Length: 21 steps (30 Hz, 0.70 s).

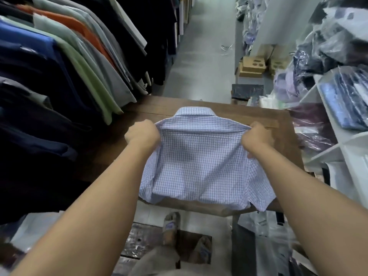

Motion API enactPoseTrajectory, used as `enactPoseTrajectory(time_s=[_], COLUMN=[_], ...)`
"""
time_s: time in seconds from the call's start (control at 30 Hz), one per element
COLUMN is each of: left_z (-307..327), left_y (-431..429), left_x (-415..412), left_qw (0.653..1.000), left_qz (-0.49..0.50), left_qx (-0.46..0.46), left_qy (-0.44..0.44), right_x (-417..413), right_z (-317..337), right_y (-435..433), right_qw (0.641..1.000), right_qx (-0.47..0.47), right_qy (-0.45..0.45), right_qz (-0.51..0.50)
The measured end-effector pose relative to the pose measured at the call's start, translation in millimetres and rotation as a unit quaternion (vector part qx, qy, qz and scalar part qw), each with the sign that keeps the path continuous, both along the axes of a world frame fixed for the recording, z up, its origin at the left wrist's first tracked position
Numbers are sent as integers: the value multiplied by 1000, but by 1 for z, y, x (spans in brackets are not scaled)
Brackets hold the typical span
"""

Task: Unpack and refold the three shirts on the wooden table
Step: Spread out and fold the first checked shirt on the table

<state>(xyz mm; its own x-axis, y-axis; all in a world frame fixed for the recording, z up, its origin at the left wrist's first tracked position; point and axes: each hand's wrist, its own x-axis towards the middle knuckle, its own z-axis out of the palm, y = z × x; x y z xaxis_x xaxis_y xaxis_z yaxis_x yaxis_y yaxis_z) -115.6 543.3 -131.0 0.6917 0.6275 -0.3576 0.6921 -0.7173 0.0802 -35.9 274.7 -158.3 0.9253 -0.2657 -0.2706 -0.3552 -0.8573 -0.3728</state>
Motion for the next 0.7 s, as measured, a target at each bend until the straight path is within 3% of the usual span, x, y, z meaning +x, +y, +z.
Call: enactPoseTrajectory(time_s=[0.17, 0.23, 0.33, 0.43, 0.5, 0.57, 0.63, 0.7], left_z=[-23, -30, -43, -62, -75, -84, -89, -94], left_y=[4, 6, 10, 14, 14, 10, 3, -3], left_x=[30, 44, 62, 78, 82, 78, 69, 60], left_qw=[997, 996, 981, 958, 961, 980, 993, 990], left_qz=[19, 8, -15, -34, -57, -83, -48, 10], left_qx=[-69, -54, -44, -126, -177, -135, -102, -132], left_qy=[-30, -63, -189, -254, -205, -118, -28, 53], right_x=[10, 16, 29, 40, 39, 32, 19, 4], right_z=[-21, -25, -25, -27, -34, -45, -59, -73], right_y=[2, 4, 13, 21, 22, 19, 16, 16], right_qw=[988, 982, 968, 943, 949, 967, 986, 996], right_qx=[101, 129, 160, 258, 282, 245, 159, 35], right_qy=[68, 42, -25, -85, -63, 4, 58, 71], right_qz=[-97, -135, -193, -193, -126, -68, -10, 45])
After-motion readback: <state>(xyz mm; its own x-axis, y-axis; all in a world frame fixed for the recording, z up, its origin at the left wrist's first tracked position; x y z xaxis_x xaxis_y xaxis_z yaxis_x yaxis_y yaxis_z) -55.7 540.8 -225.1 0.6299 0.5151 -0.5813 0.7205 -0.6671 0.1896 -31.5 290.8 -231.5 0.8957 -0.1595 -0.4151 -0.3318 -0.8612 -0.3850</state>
